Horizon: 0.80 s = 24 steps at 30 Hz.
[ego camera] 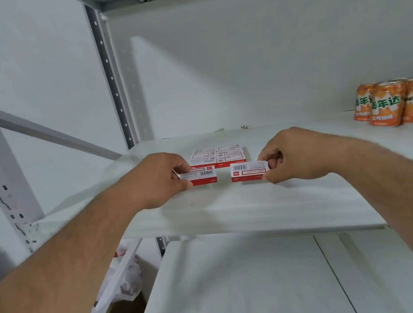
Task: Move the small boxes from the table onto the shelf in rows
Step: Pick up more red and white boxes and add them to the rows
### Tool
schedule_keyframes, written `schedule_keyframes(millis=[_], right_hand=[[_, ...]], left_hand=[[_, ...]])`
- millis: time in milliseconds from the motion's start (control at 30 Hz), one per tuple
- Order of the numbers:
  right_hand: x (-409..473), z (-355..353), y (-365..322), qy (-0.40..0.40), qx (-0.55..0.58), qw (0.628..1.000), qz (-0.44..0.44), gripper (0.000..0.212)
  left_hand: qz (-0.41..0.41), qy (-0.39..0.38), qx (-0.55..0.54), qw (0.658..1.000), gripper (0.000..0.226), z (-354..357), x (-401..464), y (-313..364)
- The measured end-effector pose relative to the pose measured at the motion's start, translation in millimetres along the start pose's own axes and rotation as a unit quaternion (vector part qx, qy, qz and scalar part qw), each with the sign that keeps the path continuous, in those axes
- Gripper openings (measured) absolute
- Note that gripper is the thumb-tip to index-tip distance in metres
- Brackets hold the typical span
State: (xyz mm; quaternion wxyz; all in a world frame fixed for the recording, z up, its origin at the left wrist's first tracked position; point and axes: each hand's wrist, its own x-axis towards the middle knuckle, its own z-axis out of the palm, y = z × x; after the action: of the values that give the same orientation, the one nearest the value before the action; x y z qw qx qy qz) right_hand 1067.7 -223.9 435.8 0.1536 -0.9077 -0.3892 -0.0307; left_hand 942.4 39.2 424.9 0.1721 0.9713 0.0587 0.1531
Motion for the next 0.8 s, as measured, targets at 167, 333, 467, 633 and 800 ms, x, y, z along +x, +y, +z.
schedule_keyframes(millis=[167, 333, 467, 633, 800], right_hand=[[20, 3, -1, -0.018, -0.010, 1.000, 0.015, 0.032], [32, 6, -5, -0.032, -0.015, 0.999, 0.034, 0.023], [39, 9, -13, -0.042, -0.009, 0.998, 0.042, 0.013], [46, 12, -18, -0.042, -0.022, 0.997, 0.054, 0.017], [44, 17, -20, -0.033, -0.030, 0.997, 0.060, 0.024]], left_hand=[[0.009, -0.016, 0.014, 1.000, 0.028, 2, 20, -6], [0.021, -0.027, 0.016, 0.999, 0.025, 5, 33, -12], [0.030, -0.032, 0.022, 0.999, 0.026, 9, 42, -19], [0.045, -0.034, 0.029, 0.998, 0.023, 12, 47, -24], [0.058, -0.028, 0.031, 0.997, 0.026, 16, 47, -27]])
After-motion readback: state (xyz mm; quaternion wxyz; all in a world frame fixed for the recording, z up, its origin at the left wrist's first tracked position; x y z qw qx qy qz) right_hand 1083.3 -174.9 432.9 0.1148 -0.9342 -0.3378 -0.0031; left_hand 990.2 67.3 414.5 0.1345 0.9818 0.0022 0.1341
